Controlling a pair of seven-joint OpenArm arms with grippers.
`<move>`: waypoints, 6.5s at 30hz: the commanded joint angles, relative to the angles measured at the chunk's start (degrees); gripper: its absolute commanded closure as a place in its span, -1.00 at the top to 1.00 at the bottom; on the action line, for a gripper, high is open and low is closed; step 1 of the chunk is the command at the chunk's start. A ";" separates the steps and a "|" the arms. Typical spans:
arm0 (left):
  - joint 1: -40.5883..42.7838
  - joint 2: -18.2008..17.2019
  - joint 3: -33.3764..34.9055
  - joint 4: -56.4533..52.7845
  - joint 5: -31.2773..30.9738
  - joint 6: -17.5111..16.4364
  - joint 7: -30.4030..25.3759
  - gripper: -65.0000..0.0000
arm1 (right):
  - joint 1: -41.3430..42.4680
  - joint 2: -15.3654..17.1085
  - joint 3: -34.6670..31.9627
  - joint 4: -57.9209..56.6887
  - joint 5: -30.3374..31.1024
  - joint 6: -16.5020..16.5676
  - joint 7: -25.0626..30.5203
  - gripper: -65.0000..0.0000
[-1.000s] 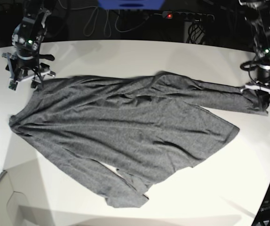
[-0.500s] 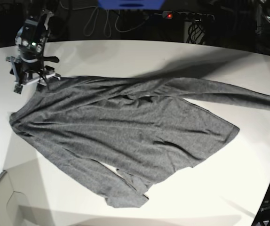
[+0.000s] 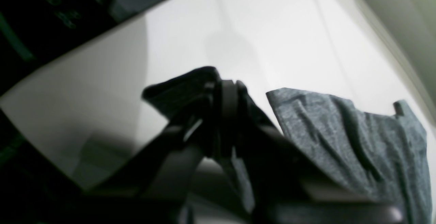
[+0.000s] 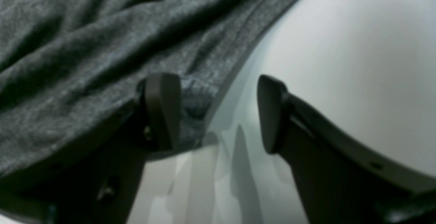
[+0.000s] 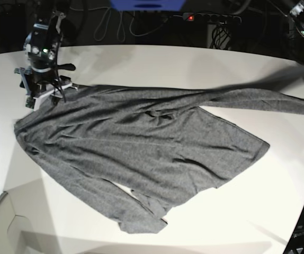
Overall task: Layout the t-shirt on the table in an organized manner, then fold the t-shirt properly
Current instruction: 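Pull the sleeve with the left gripper to stretch the shirt flat, then drag the shirt side with the left gripper away from the right gripper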
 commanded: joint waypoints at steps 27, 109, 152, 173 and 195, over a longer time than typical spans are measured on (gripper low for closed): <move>-12.23 -2.69 6.92 -17.03 7.71 0.10 -1.05 -0.99 | -4.50 0.59 -4.11 -0.60 -0.01 -0.32 1.34 0.12; 1.48 2.50 -0.73 5.83 -10.14 0.37 5.80 -0.99 | -8.37 8.06 -4.03 0.19 -0.01 -0.14 1.52 -1.00; -27.53 2.06 13.95 -31.27 9.64 0.19 -3.51 -0.21 | -8.55 10.52 -4.03 0.11 -0.01 -0.14 1.52 -1.00; -30.25 -0.49 22.21 -44.72 9.73 0.37 -13.36 -0.21 | -8.46 10.52 -4.03 0.11 -0.01 -0.14 1.52 -1.00; -26.30 -2.95 22.13 -45.42 11.31 0.28 -13.62 -0.99 | -8.72 11.66 -3.59 0.02 -0.01 -0.14 1.52 -1.00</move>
